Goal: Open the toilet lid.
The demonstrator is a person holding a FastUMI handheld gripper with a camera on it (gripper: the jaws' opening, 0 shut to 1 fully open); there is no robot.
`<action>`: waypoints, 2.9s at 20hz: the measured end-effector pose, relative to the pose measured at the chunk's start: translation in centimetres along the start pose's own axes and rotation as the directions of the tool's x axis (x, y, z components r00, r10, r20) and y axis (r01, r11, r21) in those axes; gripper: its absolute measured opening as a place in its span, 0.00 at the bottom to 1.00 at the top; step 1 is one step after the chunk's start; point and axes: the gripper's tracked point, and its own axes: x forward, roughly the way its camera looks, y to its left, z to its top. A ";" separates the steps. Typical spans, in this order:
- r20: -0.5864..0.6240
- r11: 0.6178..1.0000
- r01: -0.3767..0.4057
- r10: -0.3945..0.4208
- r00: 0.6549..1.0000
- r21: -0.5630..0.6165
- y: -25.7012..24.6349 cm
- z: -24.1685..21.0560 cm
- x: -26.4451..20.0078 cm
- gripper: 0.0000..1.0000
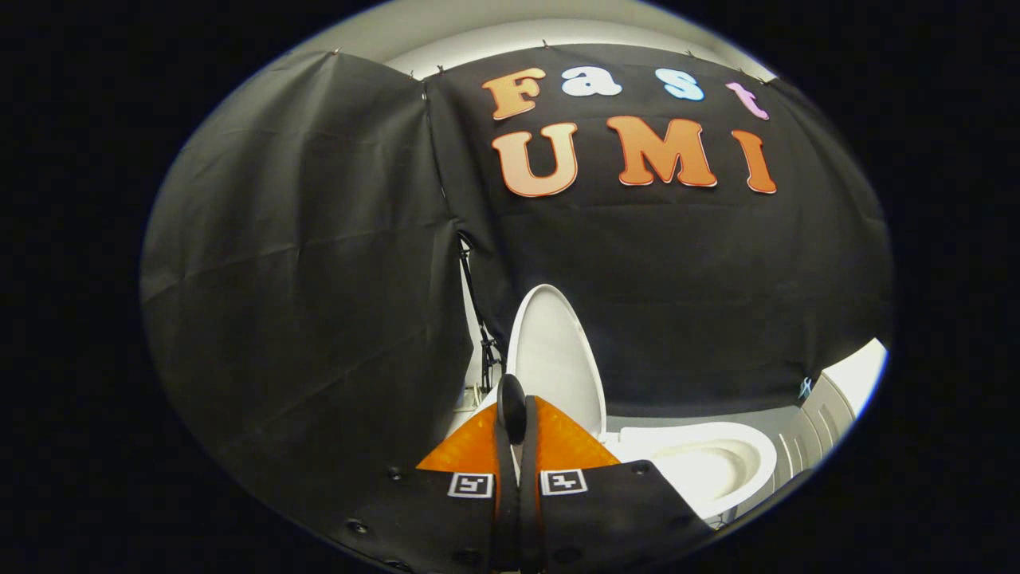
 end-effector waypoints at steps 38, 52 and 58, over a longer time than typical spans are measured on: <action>0.372 0.920 0.390 -0.352 0.859 -0.029 -35.8 21.1 -19.4 0.99; 0.353 0.895 0.445 -0.410 0.841 -0.020 -40.0 21.4 -24.1 0.98; 0.338 0.899 0.438 -0.408 0.849 -0.014 -39.5 21.0 -23.3 0.98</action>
